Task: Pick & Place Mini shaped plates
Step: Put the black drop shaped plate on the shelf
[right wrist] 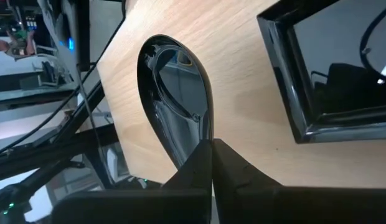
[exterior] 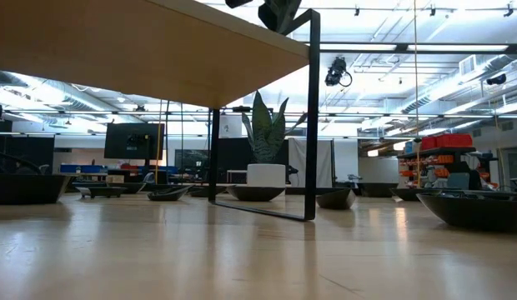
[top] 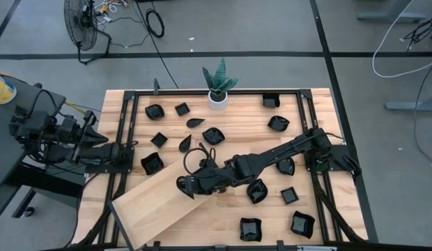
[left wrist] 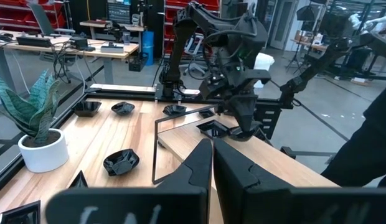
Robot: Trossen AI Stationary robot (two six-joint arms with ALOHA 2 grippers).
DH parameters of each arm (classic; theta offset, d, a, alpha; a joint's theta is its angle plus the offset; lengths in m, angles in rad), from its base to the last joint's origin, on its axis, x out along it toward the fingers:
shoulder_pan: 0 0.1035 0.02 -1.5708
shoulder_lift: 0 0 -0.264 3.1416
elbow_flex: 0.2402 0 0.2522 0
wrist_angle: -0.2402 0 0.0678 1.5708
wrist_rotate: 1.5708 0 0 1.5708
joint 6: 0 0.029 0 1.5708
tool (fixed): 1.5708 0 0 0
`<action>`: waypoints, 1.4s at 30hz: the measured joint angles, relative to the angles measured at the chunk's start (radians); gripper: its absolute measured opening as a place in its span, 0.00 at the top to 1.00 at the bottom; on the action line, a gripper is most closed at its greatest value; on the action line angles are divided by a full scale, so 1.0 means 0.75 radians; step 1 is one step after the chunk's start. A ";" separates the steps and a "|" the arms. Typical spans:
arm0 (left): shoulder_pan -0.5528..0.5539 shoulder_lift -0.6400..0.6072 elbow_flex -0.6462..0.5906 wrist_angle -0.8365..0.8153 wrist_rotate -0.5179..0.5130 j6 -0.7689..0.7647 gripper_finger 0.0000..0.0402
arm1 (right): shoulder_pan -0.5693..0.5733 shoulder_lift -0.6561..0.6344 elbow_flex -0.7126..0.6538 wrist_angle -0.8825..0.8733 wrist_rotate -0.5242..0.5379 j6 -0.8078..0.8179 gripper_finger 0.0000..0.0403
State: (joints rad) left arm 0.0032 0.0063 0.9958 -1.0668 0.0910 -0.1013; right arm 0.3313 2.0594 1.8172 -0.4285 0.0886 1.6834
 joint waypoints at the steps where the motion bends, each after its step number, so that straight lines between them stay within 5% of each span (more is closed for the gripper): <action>1: 0.000 0.000 0.000 0.000 0.000 0.000 0.95 | 0.000 0.000 0.000 0.002 -0.004 0.003 1.00; 31: 0.000 0.000 0.000 0.000 0.000 0.000 0.95 | 0.012 0.037 0.000 0.024 -0.023 0.018 1.00; 42: 0.000 0.000 0.000 0.000 0.000 0.000 0.95 | 0.012 0.037 0.000 -0.017 -0.022 0.043 0.90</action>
State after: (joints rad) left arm 0.0036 0.0063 0.9958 -1.0668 0.0907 -0.1013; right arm 0.3401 2.0872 1.8172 -0.4416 0.0719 1.7153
